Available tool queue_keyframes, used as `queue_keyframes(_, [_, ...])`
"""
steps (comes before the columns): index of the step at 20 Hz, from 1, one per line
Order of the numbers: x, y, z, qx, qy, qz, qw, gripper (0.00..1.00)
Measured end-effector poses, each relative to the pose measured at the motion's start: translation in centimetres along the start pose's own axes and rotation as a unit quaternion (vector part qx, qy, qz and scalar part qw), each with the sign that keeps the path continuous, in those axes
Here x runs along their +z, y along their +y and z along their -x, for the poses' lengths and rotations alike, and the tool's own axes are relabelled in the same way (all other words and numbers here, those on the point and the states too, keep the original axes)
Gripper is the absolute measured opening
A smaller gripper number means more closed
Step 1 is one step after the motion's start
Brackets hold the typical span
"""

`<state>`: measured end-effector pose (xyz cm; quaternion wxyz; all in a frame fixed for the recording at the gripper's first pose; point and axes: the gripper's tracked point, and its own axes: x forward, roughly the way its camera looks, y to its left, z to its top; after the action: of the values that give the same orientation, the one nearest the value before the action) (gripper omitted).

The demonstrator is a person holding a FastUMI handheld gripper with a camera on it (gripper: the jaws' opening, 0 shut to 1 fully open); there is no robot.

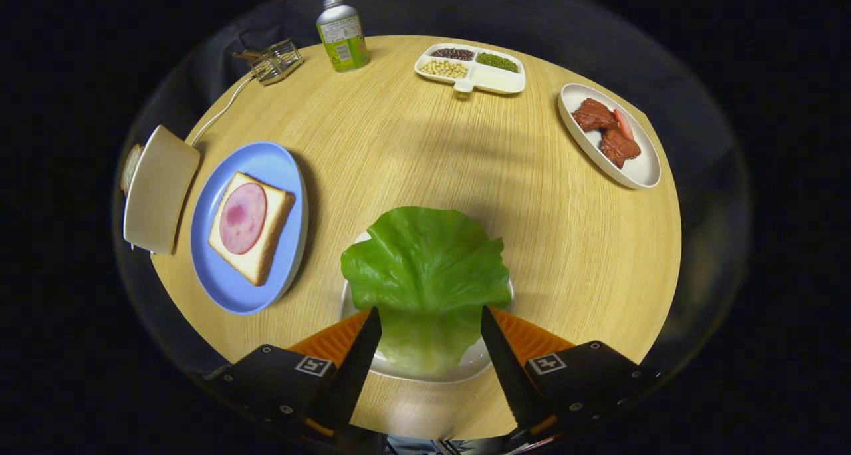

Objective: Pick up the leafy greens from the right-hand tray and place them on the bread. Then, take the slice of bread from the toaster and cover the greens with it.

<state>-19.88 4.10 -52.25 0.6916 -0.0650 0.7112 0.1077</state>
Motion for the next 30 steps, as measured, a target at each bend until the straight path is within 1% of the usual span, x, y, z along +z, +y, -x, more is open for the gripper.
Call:
queue_keyframes(4, [0.2, -0.2, -1.2, -0.008, 0.009, 0.001, 1.0, 0.86])
queue_keyframes(8, [0.2, 0.1, -1.4, 0.013, 0.021, -0.02, 0.999, 0.78])
queue_keyframes(11, [0.4, -0.2, -1.4, 0.012, 0.029, -0.035, 0.999, 0.72])
queue_keyframes(13, [0.4, -0.3, -1.5, 0.01, 0.035, -0.046, 0.998, 0.63])
queue_keyframes(14, [0.3, -0.4, -1.4, 0.009, 0.036, -0.053, 0.998, 0.55])
queue_keyframes(15, [0.2, -0.5, -1.4, 0.008, 0.035, -0.06, 0.998, 0.49])
queue_keyframes(16, [0.3, -0.6, -1.4, 0.007, 0.034, -0.068, 0.997, 0.37])
queue_keyframes(17, [0.3, -0.8, -1.4, 0.006, 0.034, -0.078, 0.996, 0.31])
queue_keyframes(18, [0.3, -0.9, -1.4, 0.004, 0.034, -0.087, 0.996, 0.21])
queue_keyframes(20, [0.2, -1.2, -1.4, 0.004, 0.034, -0.108, 0.994, 0.11])
queue_keyframes(22, [0.1, -1.0, -1.3, 0.012, 0.033, -0.124, 0.992, 0.05])
queue_keyframes(24, [0.5, -0.3, -0.3, 0.024, 0.019, -0.133, 0.991, 0.04])
queue_keyframes(30, [2.2, 1.7, 2.9, 0.046, -0.025, -0.141, 0.989, 0.04])
